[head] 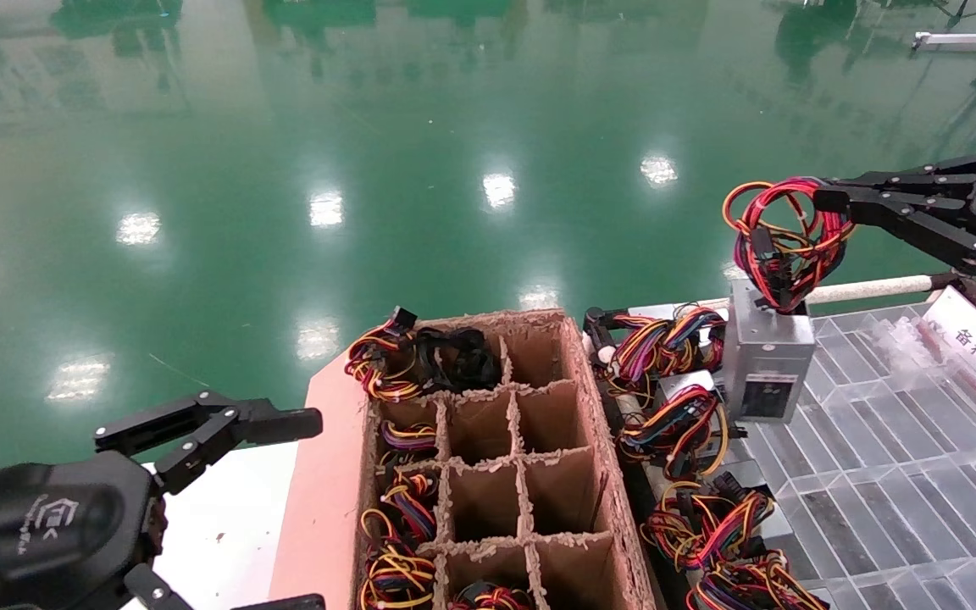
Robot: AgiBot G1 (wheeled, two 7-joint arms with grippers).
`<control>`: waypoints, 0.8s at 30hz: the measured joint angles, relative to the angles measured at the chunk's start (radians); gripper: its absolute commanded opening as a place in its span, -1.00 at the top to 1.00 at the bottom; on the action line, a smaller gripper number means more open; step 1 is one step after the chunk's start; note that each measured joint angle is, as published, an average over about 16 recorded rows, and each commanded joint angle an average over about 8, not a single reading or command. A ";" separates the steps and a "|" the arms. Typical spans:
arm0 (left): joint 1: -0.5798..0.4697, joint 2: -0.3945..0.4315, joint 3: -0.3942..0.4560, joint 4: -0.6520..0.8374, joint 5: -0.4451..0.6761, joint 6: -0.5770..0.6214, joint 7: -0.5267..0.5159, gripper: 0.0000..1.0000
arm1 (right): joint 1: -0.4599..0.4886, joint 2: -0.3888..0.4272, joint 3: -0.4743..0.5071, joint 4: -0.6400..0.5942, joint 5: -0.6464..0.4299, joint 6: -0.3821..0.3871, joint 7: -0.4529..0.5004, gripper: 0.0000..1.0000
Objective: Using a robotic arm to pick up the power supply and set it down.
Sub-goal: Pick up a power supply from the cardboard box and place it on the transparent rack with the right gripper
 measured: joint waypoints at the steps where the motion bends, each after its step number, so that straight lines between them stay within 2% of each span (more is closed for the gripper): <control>1: 0.000 0.000 0.000 0.000 0.000 0.000 0.000 -1.00 | 0.000 0.000 -0.002 -0.005 -0.001 0.000 -0.003 1.00; 24: 0.000 0.000 0.000 0.000 0.000 0.000 0.000 -1.00 | -0.024 -0.052 -0.043 -0.136 -0.037 0.008 -0.079 1.00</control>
